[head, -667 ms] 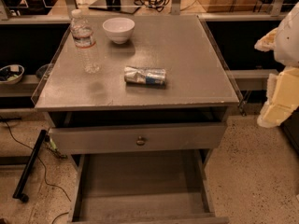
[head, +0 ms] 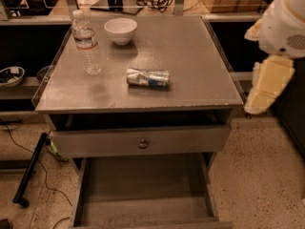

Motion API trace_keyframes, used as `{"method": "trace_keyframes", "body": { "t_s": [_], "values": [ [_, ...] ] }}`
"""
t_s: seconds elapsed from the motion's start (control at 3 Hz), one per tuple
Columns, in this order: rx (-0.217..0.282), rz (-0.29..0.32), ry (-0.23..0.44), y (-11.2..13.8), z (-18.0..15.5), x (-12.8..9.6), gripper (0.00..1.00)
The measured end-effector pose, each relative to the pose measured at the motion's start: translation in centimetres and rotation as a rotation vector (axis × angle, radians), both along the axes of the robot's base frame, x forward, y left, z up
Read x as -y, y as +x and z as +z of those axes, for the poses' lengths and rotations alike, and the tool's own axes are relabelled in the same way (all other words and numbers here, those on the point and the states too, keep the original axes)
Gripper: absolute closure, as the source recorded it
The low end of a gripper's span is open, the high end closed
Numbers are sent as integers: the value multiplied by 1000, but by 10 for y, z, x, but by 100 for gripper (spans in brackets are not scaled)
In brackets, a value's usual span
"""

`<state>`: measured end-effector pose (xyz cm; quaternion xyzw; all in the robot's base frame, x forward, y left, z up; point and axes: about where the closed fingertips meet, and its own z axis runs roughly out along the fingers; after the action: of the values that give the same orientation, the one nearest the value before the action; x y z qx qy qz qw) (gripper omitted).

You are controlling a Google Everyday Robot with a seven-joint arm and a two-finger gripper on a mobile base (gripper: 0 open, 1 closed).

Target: Place redbull can into middle drawer

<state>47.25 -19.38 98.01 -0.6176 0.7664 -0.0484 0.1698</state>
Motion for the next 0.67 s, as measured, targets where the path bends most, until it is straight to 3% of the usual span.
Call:
{"method": "trace_keyframes", "body": {
  "t_s": [0.67],
  "values": [
    [-8, 81, 30, 55, -21, -42, 0]
  ]
}}
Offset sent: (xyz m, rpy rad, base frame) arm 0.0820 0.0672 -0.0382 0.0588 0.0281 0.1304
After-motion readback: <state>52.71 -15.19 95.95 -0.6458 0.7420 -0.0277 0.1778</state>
